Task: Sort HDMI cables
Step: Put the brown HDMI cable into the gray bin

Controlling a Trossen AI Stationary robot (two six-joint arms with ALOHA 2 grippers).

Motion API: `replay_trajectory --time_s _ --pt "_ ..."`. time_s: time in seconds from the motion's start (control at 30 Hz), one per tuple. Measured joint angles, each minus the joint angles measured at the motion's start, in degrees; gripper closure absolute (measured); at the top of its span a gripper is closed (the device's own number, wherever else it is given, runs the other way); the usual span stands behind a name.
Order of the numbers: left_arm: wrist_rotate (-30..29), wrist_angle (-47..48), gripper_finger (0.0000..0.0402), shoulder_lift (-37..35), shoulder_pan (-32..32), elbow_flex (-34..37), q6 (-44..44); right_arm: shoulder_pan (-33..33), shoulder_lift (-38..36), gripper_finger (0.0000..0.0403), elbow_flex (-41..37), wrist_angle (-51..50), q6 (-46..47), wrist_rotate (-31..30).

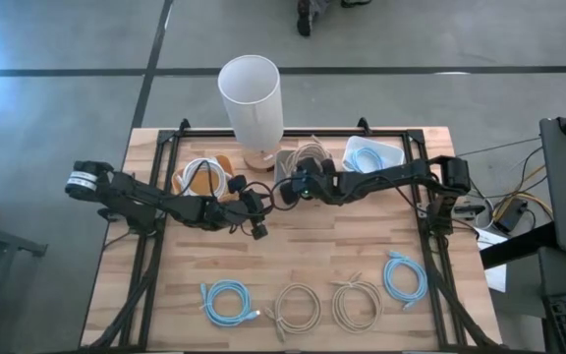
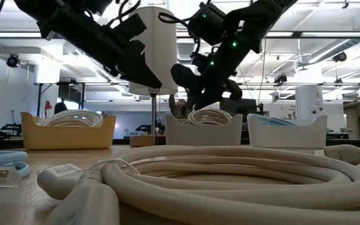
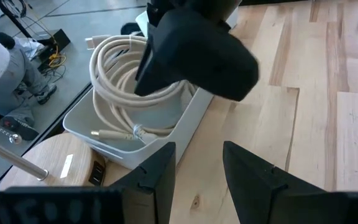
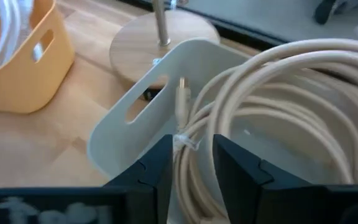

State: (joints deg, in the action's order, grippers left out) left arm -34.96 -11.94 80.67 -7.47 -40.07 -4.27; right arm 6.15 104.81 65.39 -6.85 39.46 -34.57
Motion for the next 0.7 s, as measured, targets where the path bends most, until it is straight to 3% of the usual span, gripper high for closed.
replay_trajectory --time_s 0.23,0.47,0.7 --pt "0.0 0.08 0.0261 0.01 0.0 0.02 0.0 -0.56 -1.71 0.0263 0.07 -0.34 -1.24 1.82" --pt "0.0 0.68 0.0261 0.0 -0.02 0.02 0.0 -2.69 -5.29 0.0247 0.98 -1.7 -6.97 13.26" --pt "0.0 0.96 0.0261 0.0 -0.02 0.02 0.0 -6.91 -8.36 0.0243 0.98 -9.05 -9.89 19.24"
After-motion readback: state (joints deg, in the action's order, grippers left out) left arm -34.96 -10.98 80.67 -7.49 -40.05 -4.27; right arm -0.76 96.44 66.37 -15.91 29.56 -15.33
